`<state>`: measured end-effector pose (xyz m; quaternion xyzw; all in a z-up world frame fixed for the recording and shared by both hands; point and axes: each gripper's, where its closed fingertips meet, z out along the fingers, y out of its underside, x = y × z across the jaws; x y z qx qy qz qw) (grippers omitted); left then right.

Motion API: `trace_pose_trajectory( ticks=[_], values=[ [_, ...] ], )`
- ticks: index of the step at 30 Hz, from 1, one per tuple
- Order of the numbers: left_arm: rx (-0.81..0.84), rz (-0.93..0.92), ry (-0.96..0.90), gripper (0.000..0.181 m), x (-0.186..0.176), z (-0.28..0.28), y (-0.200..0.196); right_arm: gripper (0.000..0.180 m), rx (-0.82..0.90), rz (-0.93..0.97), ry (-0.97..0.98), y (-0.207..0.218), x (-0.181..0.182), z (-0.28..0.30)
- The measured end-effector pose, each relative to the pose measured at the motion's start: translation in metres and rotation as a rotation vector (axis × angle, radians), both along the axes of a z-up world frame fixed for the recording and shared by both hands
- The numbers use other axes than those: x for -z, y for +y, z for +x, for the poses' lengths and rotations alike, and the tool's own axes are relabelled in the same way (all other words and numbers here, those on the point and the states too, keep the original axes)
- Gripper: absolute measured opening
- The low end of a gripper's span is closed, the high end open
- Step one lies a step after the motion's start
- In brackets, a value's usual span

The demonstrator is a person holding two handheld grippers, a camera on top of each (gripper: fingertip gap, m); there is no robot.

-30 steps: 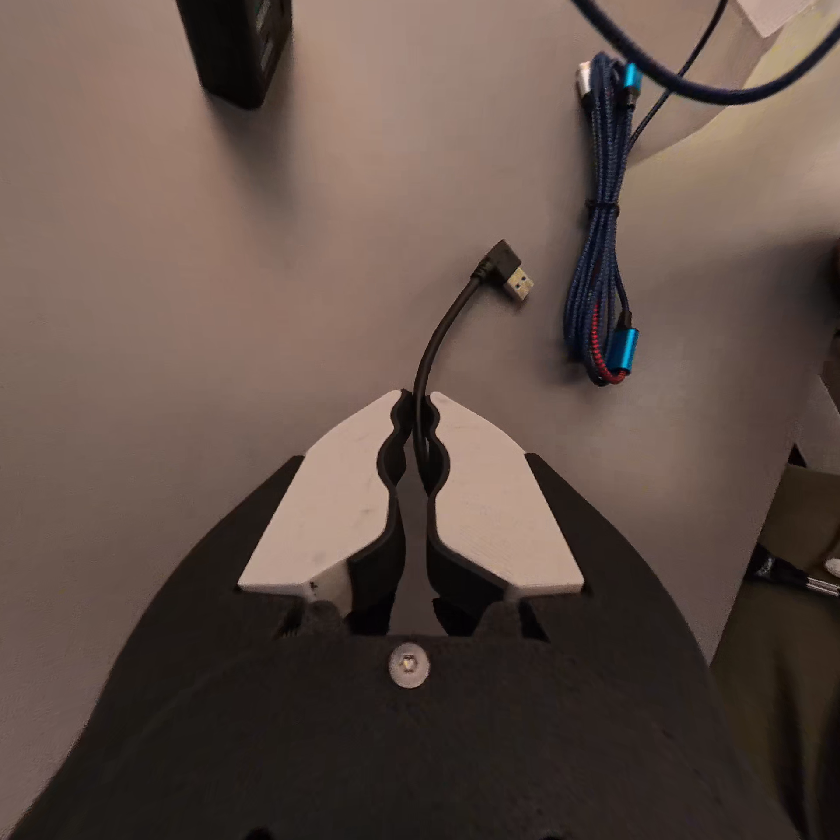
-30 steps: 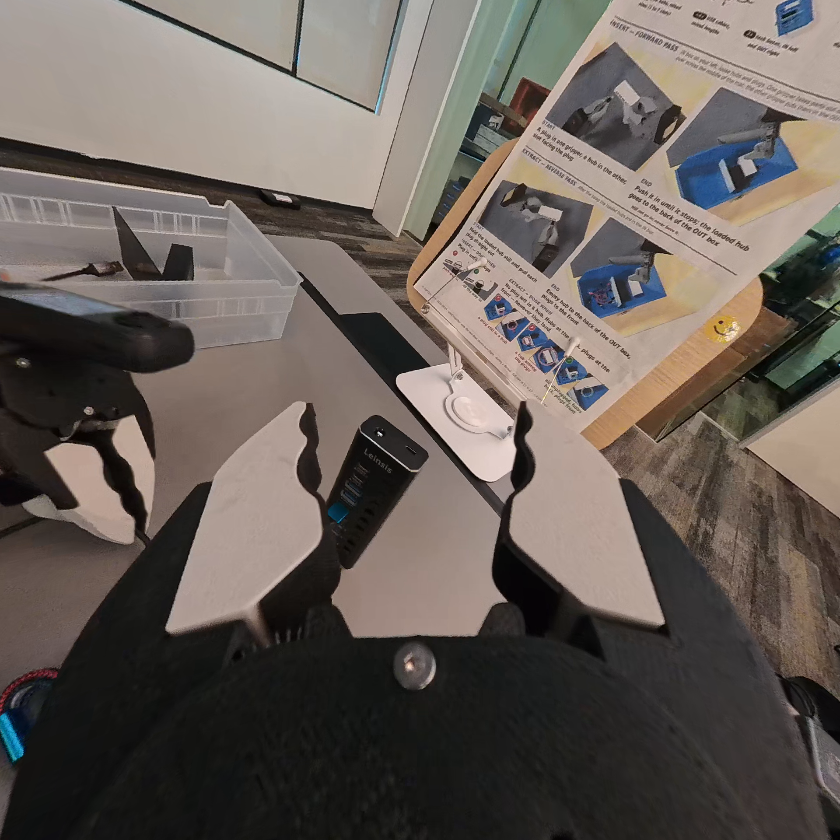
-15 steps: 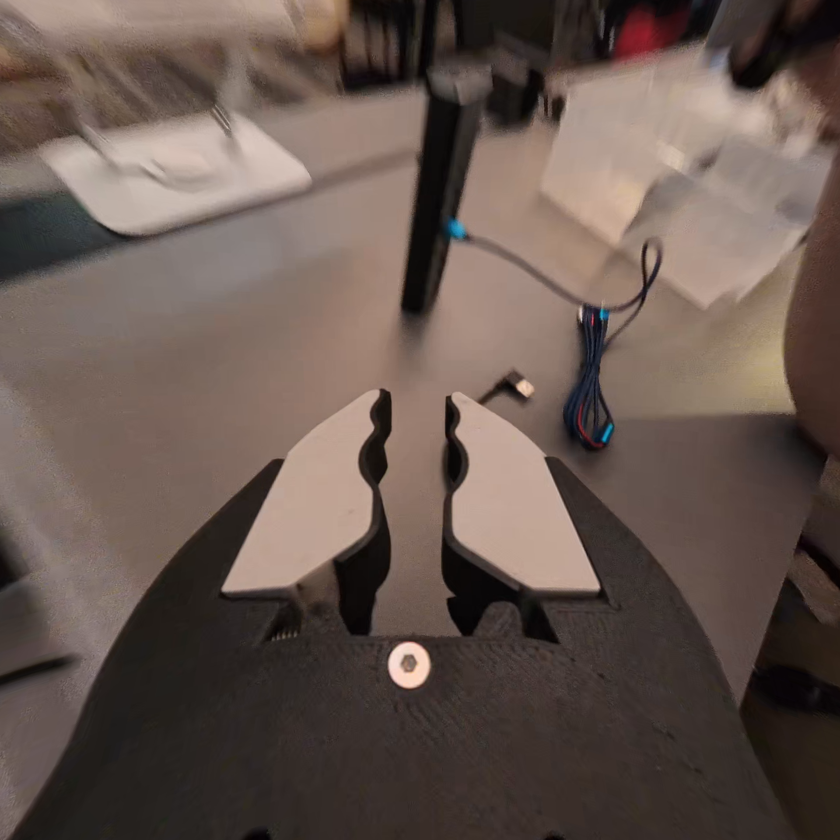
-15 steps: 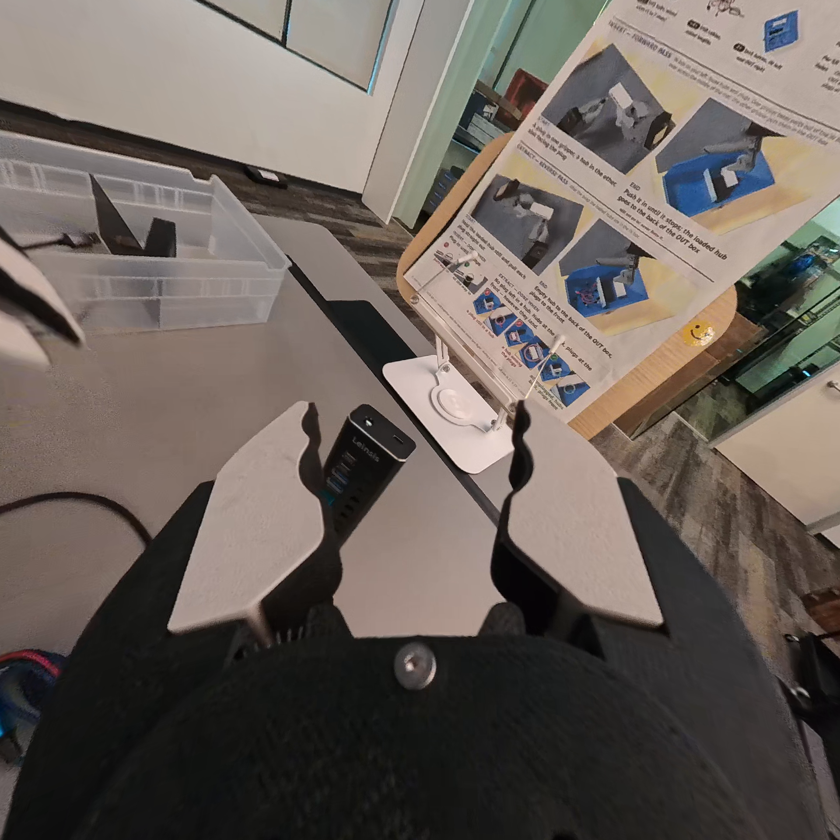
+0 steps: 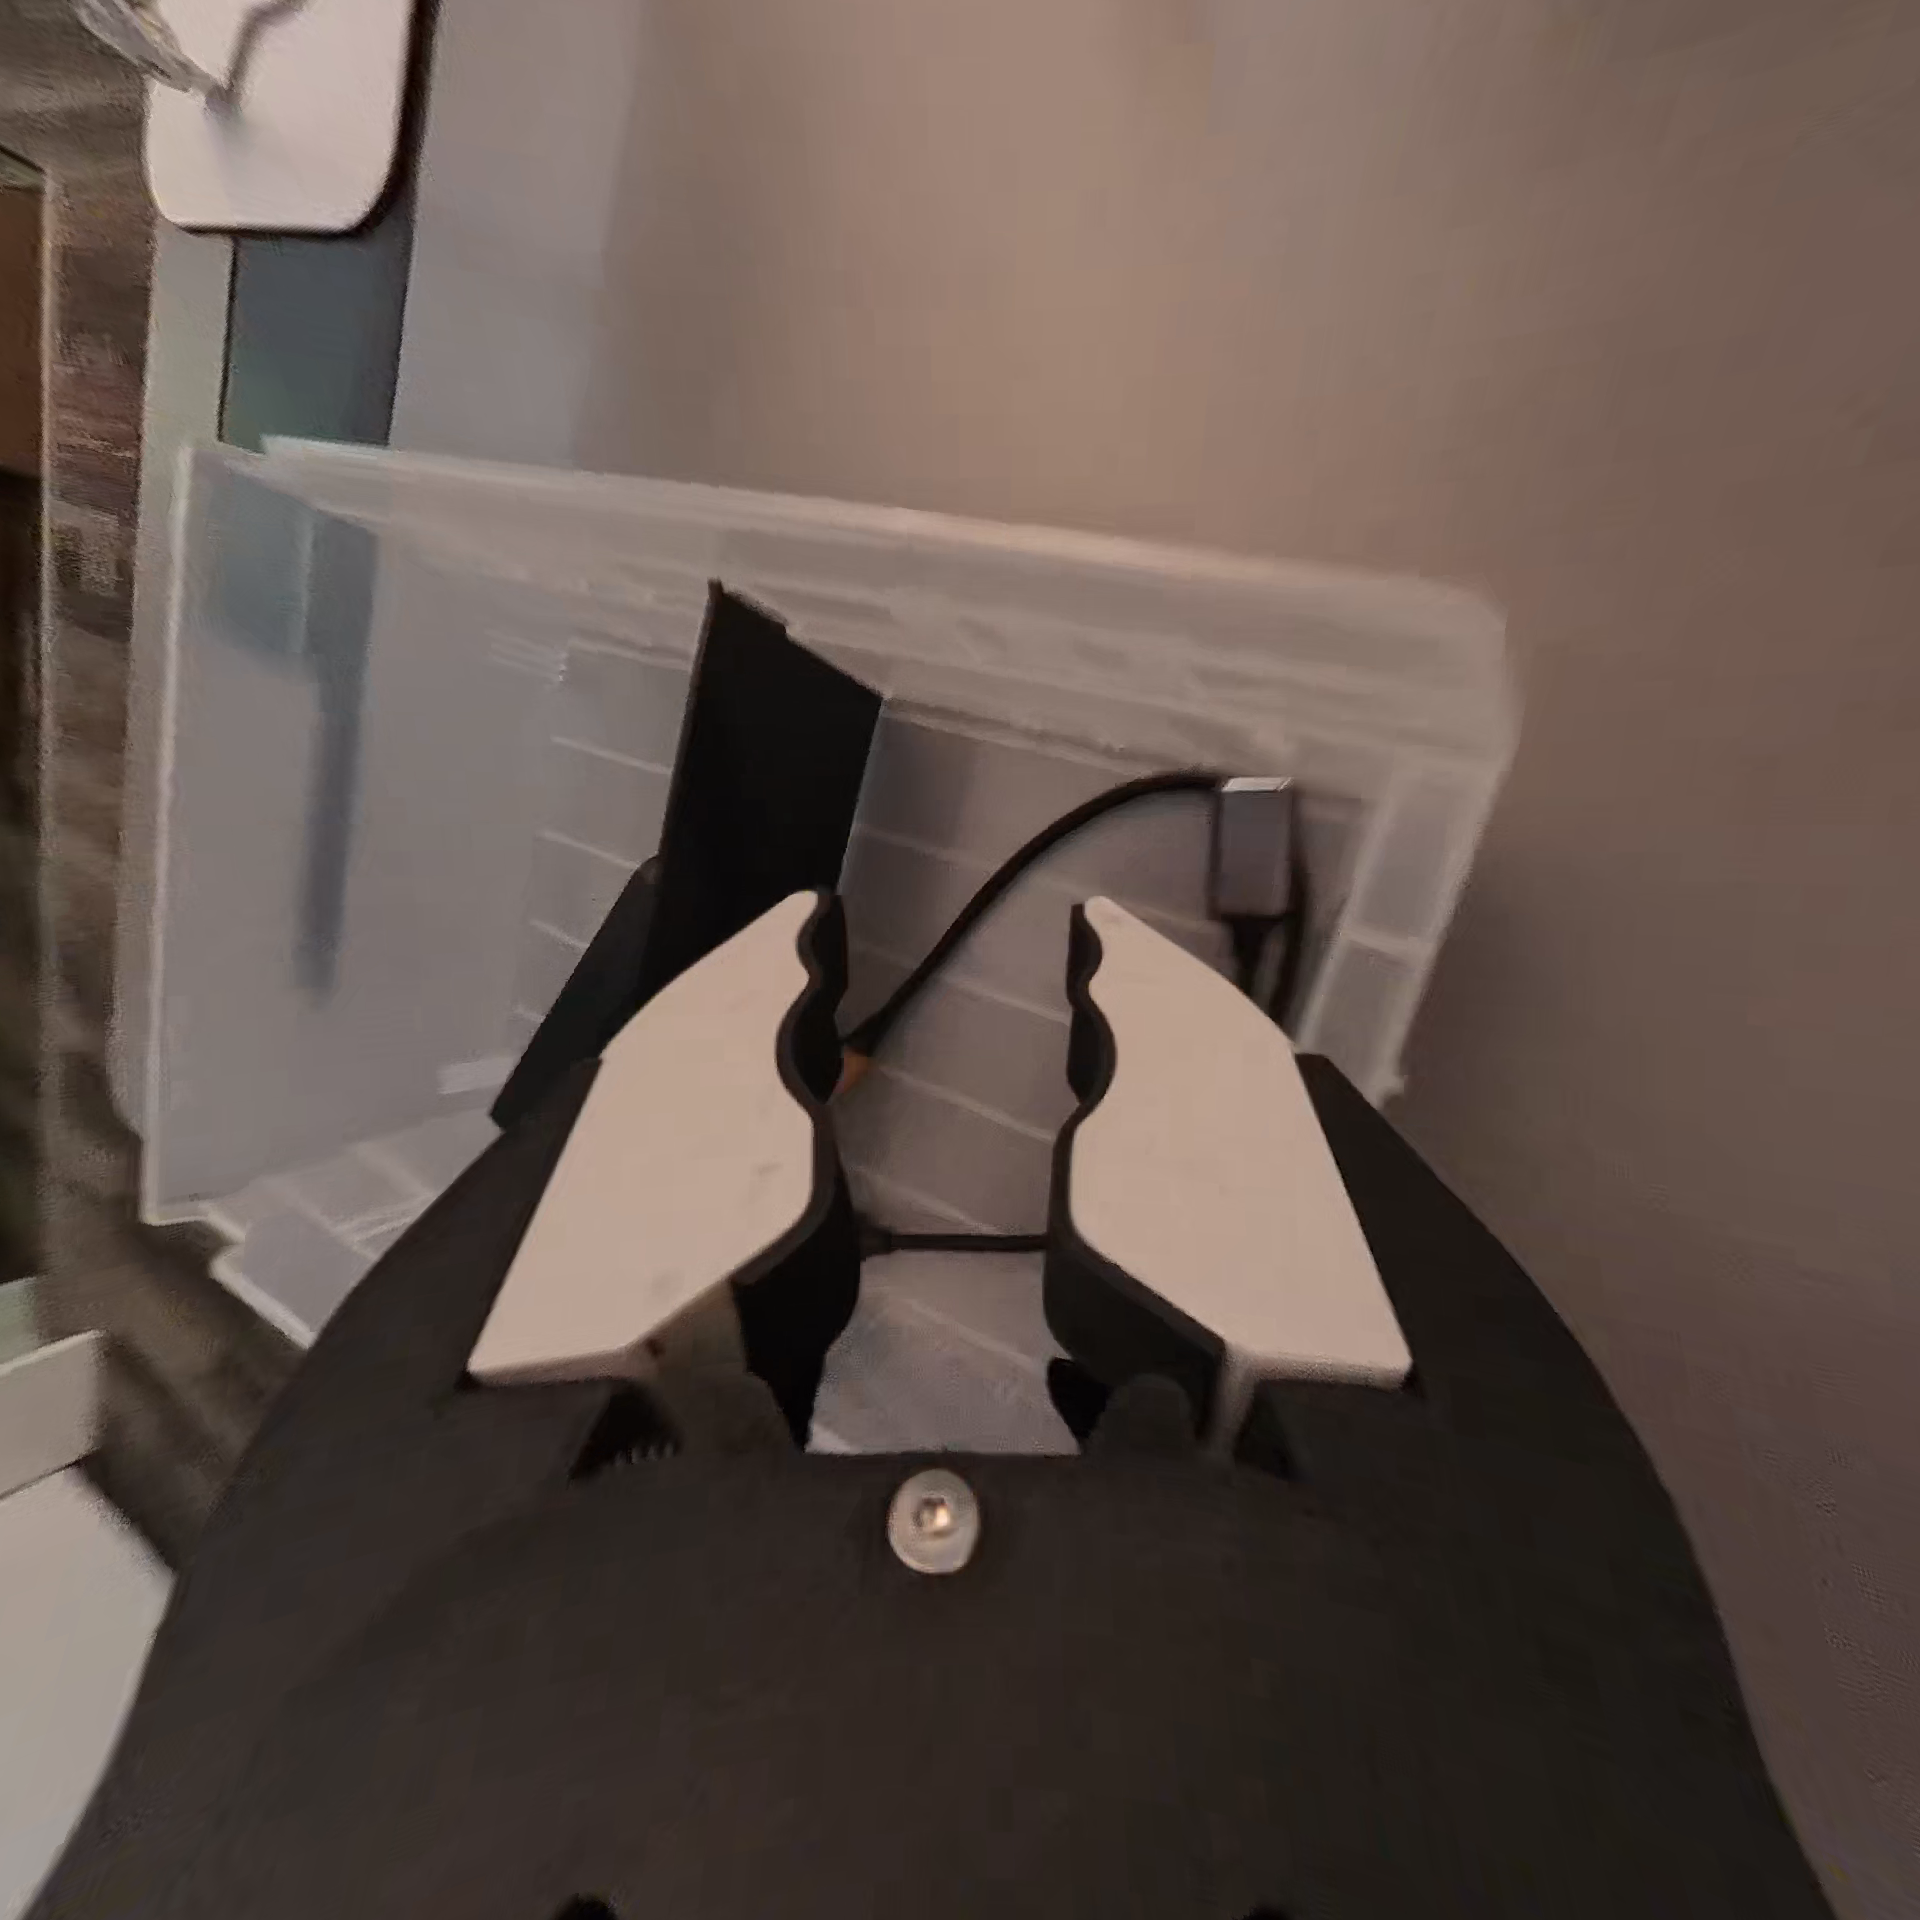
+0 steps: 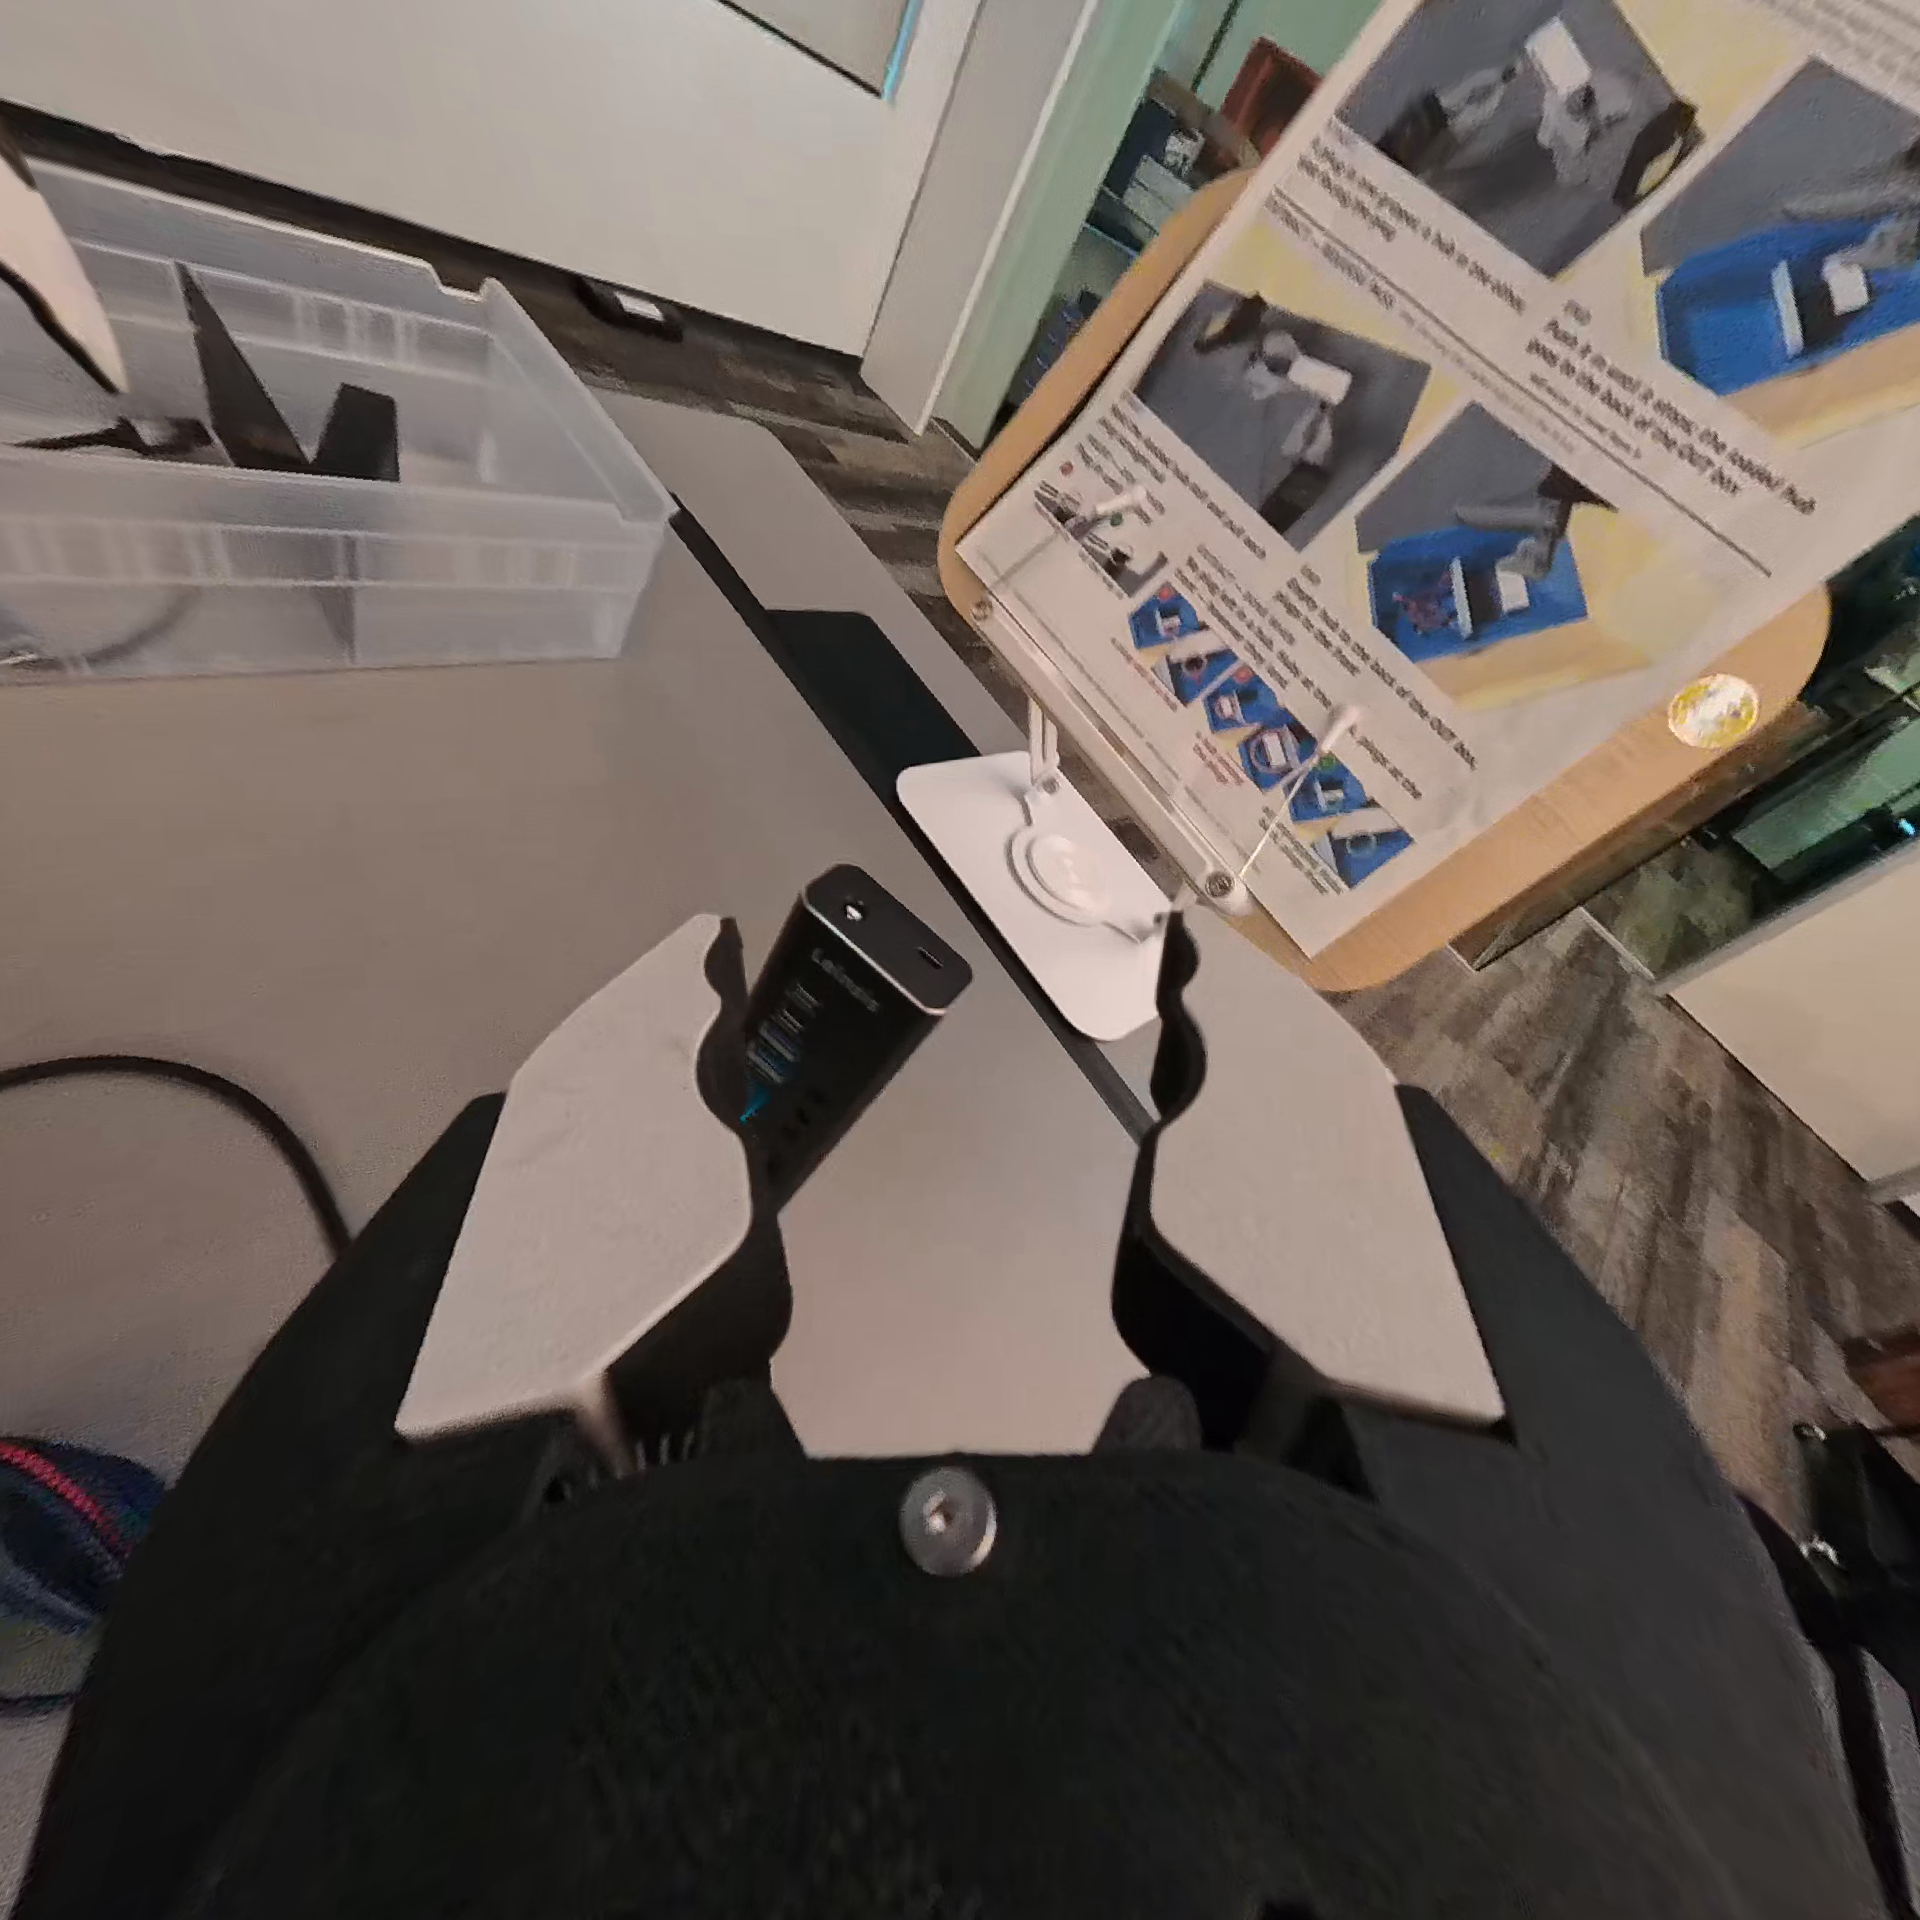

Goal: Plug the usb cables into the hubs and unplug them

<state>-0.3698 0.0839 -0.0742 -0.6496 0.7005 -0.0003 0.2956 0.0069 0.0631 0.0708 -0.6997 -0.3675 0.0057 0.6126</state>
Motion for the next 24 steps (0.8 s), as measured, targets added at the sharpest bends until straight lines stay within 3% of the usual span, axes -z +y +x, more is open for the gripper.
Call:
trace_pose_trajectory(
  ticks=[3, 10, 15, 18, 20, 24],
  values=[
    [0.043, -0.033, 0.175, 0.034, 0.03, -0.01, 0.009, 0.077, 0.015, -0.026, 0.032, 0.006, 0.005, 0.008],
    [0.123, -0.137, 0.241, 0.036, 0.066, -0.006, 0.021, 0.076, 0.06, -0.06, -0.021, 0.013, 0.017, 0.027],
    [0.11, -0.263, 0.228, 0.036, 0.072, -0.003, 0.025, 0.076, 0.083, -0.069, -0.033, 0.014, 0.017, 0.043],
    [0.137, -0.361, 0.226, 0.019, 0.074, -0.004, 0.018, 0.076, 0.095, -0.077, -0.039, 0.013, 0.019, 0.049],
    [0.135, -0.381, 0.22, 0.022, 0.075, -0.004, 0.019, 0.076, 0.092, -0.084, -0.038, 0.013, 0.02, 0.051],
    [0.167, -0.436, 0.242, 0.009, 0.076, -0.004, 0.009, 0.075, 0.089, -0.092, -0.06, 0.013, 0.023, 0.052]
  ],
)
